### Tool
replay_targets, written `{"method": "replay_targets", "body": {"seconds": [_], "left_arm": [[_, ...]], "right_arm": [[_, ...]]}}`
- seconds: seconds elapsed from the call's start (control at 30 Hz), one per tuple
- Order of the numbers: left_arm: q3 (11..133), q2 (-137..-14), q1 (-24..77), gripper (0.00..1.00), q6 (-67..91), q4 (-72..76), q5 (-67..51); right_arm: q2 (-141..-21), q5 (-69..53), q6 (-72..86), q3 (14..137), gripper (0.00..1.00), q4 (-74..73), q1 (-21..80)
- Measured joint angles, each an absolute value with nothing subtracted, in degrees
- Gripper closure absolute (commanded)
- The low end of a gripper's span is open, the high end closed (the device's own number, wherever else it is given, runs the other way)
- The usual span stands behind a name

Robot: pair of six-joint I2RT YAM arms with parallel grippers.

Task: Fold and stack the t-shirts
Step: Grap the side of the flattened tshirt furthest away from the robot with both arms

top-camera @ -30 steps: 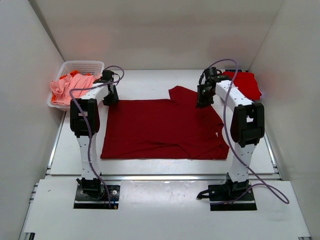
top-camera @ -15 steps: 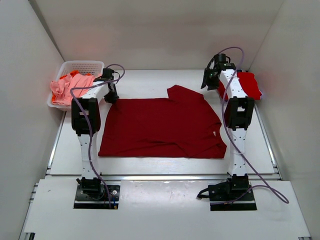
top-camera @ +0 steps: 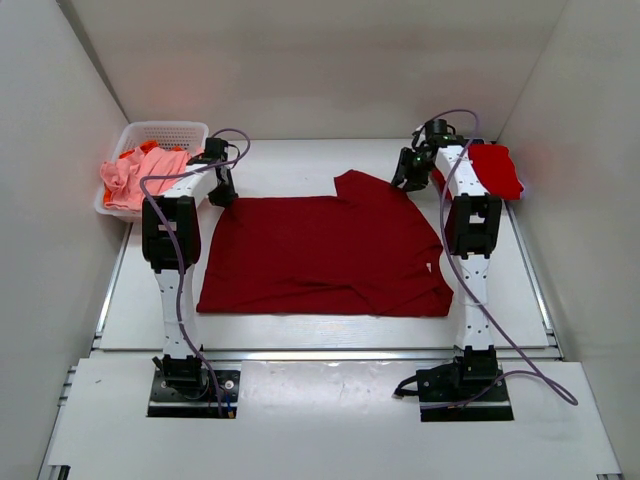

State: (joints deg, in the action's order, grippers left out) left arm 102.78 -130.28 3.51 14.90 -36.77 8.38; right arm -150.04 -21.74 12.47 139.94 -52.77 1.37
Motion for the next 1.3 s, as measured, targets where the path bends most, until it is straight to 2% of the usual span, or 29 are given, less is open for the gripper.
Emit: {"method": "replay_targets", "body": {"seconds": [0.03, 0.07, 0.1, 0.13, 0.17, 0.3, 0.5, 0.6, 0.73, 1.07, 1.3], "left_arm": [[102.8, -130.3, 3.5, 0.95, 14.9, -36.8, 8.4], [102.8, -130.3, 3.5, 0.95, 14.9, -36.8, 8.4], [102.7, -130.3, 3.5, 0.96, 14.8, -36.7, 8.4], [102.7, -130.2, 3.5, 0.96, 14.8, -36.6, 8.4], [102.4, -130.1, 3.5, 0.95, 14.9, -36.4, 8.4], [101.4, -129.6, 3.5, 1.0, 14.8, -35.6, 8.4], [99.6, -128.4, 3.6, 1.0, 14.8, -35.1, 8.0], [97.1, -126.8, 3.5, 1.0, 14.8, -34.9, 7.2], [91.1, -122.6, 3.2, 1.0, 14.8, -35.0, 5.6], [77.8, -112.0, 3.1, 1.0, 14.8, -33.9, 2.9], [71.6, -104.2, 3.1, 1.0, 14.9, -31.2, 1.8]], "right_arm": [[-150.1, -22.5, 12.7, 140.0, 0.63, -52.8, 1.6], [-150.4, -23.6, 12.9, 140.4, 0.7, -52.9, 1.7], [-150.8, -24.6, 13.1, 140.9, 0.87, -52.7, 1.8], [-151.1, -25.7, 13.5, 141.4, 0.97, -52.6, 1.9], [-151.4, -26.8, 13.7, 141.9, 1.0, -52.7, 2.0], [-151.9, -28.0, 14.2, 143.4, 0.99, -53.2, 2.1], [-151.6, -26.0, 13.2, 145.0, 1.0, -54.2, 2.4], [-149.4, -23.0, 11.9, 141.1, 1.0, -54.7, 3.0], [-142.2, -17.2, 9.6, 131.0, 1.0, -55.1, 4.4], [-110.7, -11.2, 6.2, 93.4, 1.0, -45.1, 9.0], [-100.1, -10.9, 6.0, 77.0, 0.99, -39.3, 7.7]]}}
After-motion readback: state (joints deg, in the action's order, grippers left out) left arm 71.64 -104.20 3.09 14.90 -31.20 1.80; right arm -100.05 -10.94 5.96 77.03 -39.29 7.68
